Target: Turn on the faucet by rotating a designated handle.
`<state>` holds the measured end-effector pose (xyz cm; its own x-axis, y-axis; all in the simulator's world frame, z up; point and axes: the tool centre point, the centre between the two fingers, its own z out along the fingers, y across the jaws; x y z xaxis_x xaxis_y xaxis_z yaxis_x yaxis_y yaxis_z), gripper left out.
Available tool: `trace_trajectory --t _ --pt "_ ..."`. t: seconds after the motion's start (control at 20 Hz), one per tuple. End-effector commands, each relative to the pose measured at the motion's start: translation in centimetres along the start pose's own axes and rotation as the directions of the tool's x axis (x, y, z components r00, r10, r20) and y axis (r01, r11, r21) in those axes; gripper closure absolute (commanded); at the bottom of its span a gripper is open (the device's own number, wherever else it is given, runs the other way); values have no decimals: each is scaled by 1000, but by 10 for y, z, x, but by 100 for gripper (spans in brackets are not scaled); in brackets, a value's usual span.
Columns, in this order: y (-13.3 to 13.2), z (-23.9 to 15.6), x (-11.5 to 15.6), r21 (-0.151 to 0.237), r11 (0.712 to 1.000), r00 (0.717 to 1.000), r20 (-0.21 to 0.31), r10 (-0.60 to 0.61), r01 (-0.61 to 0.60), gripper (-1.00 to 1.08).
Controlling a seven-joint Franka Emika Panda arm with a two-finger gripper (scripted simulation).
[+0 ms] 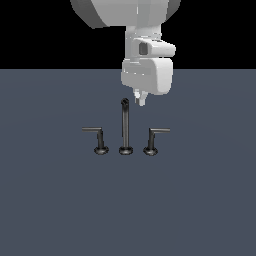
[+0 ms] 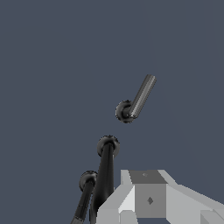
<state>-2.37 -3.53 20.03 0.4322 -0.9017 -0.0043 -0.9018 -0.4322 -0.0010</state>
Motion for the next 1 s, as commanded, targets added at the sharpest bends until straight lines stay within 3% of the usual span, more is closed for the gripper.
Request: trace_trajectory --t 0.0,0.5,0.95 --pt "-5 18 16 0 997 997 -2 75 -75 108" --pt "-12 77 73 0 948 948 -6 319 -319 108" --pt "-11 101 97 1 910 909 -6 416 -416 108"
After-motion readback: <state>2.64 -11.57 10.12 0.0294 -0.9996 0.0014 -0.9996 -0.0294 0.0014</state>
